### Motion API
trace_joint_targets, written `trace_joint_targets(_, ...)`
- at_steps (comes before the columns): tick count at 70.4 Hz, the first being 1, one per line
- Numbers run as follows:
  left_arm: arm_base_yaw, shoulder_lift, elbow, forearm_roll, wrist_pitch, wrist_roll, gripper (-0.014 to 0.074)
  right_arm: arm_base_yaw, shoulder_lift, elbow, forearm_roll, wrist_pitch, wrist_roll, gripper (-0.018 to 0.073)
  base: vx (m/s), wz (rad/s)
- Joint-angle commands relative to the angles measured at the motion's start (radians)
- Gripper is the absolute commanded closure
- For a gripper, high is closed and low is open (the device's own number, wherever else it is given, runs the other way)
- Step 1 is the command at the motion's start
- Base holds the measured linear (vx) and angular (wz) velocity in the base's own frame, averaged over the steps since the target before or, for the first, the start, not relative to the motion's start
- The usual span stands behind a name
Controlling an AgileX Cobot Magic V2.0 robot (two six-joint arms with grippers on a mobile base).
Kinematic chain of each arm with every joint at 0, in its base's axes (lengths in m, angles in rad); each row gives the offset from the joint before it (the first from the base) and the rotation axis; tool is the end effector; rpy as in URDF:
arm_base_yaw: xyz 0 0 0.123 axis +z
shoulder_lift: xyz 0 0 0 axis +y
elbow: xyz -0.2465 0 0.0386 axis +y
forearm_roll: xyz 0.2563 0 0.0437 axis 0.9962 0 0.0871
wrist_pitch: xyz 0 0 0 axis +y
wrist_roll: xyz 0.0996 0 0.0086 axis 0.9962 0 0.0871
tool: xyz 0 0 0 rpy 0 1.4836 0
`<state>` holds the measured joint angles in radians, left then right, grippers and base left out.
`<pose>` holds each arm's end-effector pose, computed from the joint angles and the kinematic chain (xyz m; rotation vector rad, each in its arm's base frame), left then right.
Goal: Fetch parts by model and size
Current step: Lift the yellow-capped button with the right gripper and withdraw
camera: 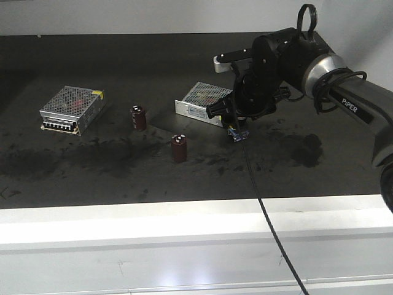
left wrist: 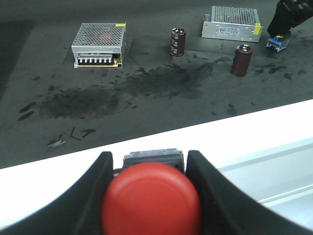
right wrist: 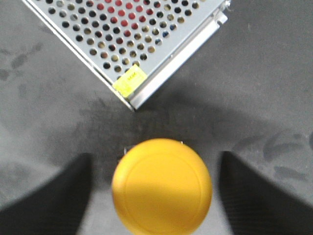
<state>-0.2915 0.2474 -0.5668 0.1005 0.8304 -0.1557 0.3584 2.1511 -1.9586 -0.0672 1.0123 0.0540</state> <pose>0.0893 -0.0191 0.3019 0.1551 1.9888 -0.1709 0.4431 0.1599 0.2121 -0.4368 2.6490 0.0410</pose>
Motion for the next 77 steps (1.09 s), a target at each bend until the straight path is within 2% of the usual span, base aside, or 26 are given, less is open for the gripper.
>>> trace_joint_targets(1,-0.006,0.013,-0.026,-0.001,-0.076,-0.001,0.0603,-0.005,-0.061,-0.033,-0.008,-0.055,0.017,0.0258,0.0,0.0)
trace_joint_targets(15,-0.006,0.013,-0.026,-0.001,-0.076,-0.001,0.0603,-0.005,-0.11,-0.026,-0.007,-0.057,0.03,0.0576,0.0,0.0)
trace_joint_targets(22,-0.006,0.013,-0.026,-0.001,-0.076,-0.001,0.0603,-0.004,-0.18,0.059,-0.006,-0.126,0.031,0.0571,0.0,0.0)
trace_joint_targets(46,-0.006,0.013,-0.026,-0.001,-0.076,-0.001,0.0603,-0.004,-0.568,0.557,-0.008,-0.434,0.038,0.0569,0.0,0.0)
trace_joint_targets(77,-0.006,0.013,-0.026,-0.001,-0.076,-0.001,0.0603,-0.004,-1.064,0.997,-0.019,-0.59,0.03,0.0569,0.0,0.0)
